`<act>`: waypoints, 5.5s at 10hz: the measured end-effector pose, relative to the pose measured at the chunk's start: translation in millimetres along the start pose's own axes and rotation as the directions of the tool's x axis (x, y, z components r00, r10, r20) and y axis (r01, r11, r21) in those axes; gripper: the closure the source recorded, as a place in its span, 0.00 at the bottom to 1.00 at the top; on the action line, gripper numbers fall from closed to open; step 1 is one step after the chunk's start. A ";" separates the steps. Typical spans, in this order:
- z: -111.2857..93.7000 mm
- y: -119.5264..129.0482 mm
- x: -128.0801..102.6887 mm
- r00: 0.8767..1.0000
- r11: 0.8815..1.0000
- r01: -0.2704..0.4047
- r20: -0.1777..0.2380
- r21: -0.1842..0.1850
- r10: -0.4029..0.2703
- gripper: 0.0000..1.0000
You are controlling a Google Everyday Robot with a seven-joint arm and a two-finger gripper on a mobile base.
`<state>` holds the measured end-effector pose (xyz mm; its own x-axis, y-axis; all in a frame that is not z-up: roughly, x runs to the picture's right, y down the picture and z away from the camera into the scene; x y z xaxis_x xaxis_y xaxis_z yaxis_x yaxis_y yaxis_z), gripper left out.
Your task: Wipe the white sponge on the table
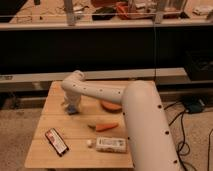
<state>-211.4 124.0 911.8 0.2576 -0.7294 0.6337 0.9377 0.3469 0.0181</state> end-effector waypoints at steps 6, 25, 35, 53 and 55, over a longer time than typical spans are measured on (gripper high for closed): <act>7.0 -3.2 -9.4 0.999 0.999 0.036 -0.011 0.009 -0.036 0.55; -7.6 63.6 -63.5 1.000 0.999 0.024 0.007 0.034 -0.024 1.00; -17.6 84.8 -92.1 0.996 0.997 0.030 0.077 0.068 -0.035 1.00; -34.7 131.6 -68.3 0.989 0.991 -0.107 0.109 0.077 0.099 1.00; -32.4 120.3 -68.4 0.990 0.993 -0.093 0.110 0.076 0.084 1.00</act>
<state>-108.6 196.5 845.6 0.3084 -0.6280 0.7145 0.8894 0.4569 0.0176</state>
